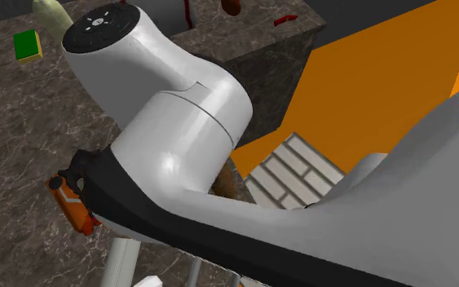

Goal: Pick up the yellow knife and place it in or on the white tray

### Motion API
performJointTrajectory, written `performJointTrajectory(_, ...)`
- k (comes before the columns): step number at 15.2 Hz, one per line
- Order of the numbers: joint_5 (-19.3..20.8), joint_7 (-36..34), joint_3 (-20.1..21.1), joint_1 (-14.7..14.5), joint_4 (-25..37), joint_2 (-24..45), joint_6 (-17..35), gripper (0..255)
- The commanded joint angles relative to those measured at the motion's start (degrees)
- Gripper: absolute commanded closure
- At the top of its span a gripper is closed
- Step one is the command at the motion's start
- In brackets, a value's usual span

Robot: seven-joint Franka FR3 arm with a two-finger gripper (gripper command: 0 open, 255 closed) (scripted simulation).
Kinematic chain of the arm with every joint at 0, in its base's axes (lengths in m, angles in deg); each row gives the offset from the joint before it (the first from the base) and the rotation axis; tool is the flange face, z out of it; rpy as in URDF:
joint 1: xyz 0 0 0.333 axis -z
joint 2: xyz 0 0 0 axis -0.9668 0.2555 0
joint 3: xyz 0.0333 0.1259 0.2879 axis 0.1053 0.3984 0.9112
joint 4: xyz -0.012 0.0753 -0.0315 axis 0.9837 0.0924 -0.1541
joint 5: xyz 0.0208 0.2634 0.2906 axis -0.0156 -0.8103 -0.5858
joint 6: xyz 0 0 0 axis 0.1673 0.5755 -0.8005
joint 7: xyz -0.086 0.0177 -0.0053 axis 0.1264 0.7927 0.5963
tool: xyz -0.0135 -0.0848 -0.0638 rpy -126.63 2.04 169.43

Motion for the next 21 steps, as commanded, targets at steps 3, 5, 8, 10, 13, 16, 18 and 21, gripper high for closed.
performJointTrajectory(3, -3.7, -3.6, 2.2, -4.4, -4.6, -8.4, -3.5, 255)
performJointTrajectory(5, -5.5, -5.6, 3.4, -6.7, -6.3, -12.2, -5.5, 255)
performJointTrajectory(8, -8.3, -9.1, 5.4, -10.4, -8.3, -17.5, -8.6, 255)
performJointTrajectory(10, -10.2, -11.8, 7.0, -13.0, -9.3, -20.8, -10.7, 255)
performJointTrajectory(13, -13.3, -16.0, 9.6, -16.9, -10.1, -25.1, -13.9, 255)
performJointTrajectory(16, -16.2, -20.2, 12.2, -20.5, -10.2, -28.3, -16.5, 255)
performJointTrajectory(18, -17.1, -20.2, 13.0, -20.9, -11.6, -28.1, -15.0, 255)
performJointTrajectory(21, -18.4, -20.1, 14.4, -21.4, -13.5, -27.7, -12.7, 255)
